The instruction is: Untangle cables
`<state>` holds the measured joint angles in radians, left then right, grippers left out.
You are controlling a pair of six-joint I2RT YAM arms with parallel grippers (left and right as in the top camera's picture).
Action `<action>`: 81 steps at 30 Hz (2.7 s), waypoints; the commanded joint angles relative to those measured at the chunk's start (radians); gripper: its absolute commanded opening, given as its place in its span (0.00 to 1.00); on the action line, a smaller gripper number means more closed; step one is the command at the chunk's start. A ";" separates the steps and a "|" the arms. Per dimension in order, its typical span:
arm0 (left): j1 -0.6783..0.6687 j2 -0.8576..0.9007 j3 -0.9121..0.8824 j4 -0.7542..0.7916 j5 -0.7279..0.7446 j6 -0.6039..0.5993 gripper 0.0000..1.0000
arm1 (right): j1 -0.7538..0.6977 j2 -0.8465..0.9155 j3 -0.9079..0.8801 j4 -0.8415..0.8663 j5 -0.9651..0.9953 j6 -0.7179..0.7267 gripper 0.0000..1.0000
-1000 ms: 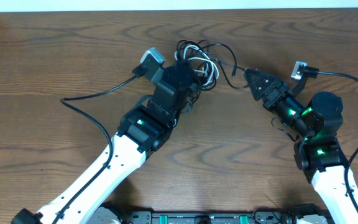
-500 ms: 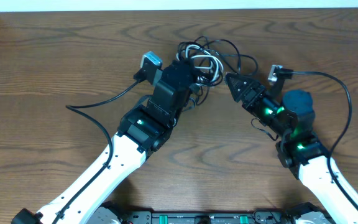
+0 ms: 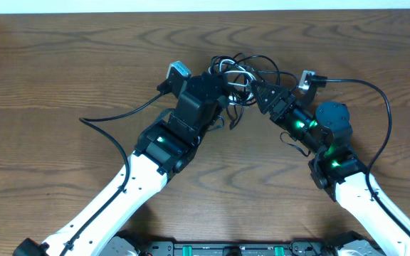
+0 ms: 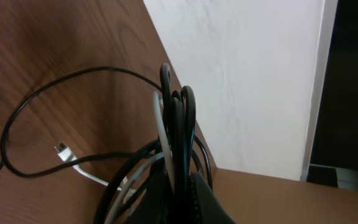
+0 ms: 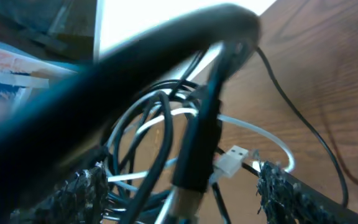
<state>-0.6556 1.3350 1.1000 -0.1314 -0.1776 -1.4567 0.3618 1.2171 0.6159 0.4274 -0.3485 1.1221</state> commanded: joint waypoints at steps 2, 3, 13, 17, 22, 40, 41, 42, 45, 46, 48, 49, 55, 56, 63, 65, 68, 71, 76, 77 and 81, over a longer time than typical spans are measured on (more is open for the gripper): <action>0.003 -0.001 0.015 0.013 0.006 0.026 0.07 | 0.039 0.001 0.010 -0.072 -0.002 0.000 0.77; 0.003 -0.001 0.015 0.013 0.011 0.026 0.08 | 0.055 0.002 0.010 -0.100 0.011 -0.020 0.78; 0.003 -0.002 0.015 0.013 0.013 0.026 0.07 | 0.133 0.058 0.010 -0.466 0.113 -0.170 0.83; 0.003 -0.002 0.015 0.013 0.013 0.026 0.08 | 0.133 0.085 0.010 -0.504 0.123 -0.214 0.84; 0.003 -0.002 0.015 0.013 0.013 0.027 0.08 | 0.132 0.092 0.010 -0.590 0.267 -0.249 0.84; 0.023 -0.010 0.015 0.031 -0.006 0.577 0.08 | -0.030 0.042 0.010 -0.872 0.379 -0.313 0.82; 0.023 -0.010 0.015 0.032 -0.005 0.705 0.08 | -0.028 0.019 0.010 -0.871 0.377 -0.317 0.82; 0.023 -0.010 0.015 0.029 -0.004 0.776 0.07 | -0.027 0.001 0.010 -0.869 0.370 -0.322 0.82; 0.023 -0.010 0.015 0.028 0.040 0.940 0.07 | -0.027 -0.067 0.010 -0.846 0.315 -0.376 0.82; 0.023 -0.010 0.015 0.027 0.039 0.950 0.07 | -0.027 -0.087 0.010 -0.835 0.294 -0.394 0.83; 0.023 -0.010 0.015 0.027 0.039 0.987 0.08 | -0.027 -0.149 0.010 -0.801 0.227 -0.453 0.83; 0.023 -0.010 0.015 0.028 0.039 1.008 0.07 | -0.027 -0.185 0.010 -0.782 0.187 -0.488 0.83; 0.022 -0.010 0.015 0.050 0.166 1.100 0.07 | -0.027 -0.336 0.010 -0.674 0.129 -0.602 0.86; 0.022 -0.010 0.015 0.065 0.221 1.119 0.08 | -0.027 -0.345 0.010 -0.653 0.129 -0.617 0.87; 0.022 -0.010 0.015 0.173 0.636 1.243 0.07 | -0.027 -0.342 0.010 -0.485 0.227 -0.633 0.89; 0.023 -0.010 0.015 0.201 0.701 1.243 0.07 | -0.027 -0.336 0.010 -0.458 0.290 -0.629 0.89; 0.022 -0.010 0.015 0.249 0.797 1.243 0.07 | -0.027 -0.317 0.010 -0.396 0.366 -0.610 0.91; 0.023 -0.011 0.015 0.323 0.842 1.242 0.07 | -0.027 -0.271 0.010 -0.288 0.408 -0.518 0.91; 0.023 -0.047 0.015 0.424 1.026 1.243 0.08 | -0.027 -0.137 0.010 -0.203 0.436 -0.438 0.91; 0.023 -0.058 0.015 0.414 1.051 1.243 0.07 | -0.027 -0.100 0.010 -0.208 0.442 -0.439 0.91; 0.065 -0.094 0.015 0.365 1.051 1.243 0.07 | -0.030 -0.007 0.010 -0.285 0.571 -0.439 0.91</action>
<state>-0.6239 1.3251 1.0931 0.2108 0.7738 -0.2283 0.3405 1.1385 0.6327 0.2081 0.0597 0.6739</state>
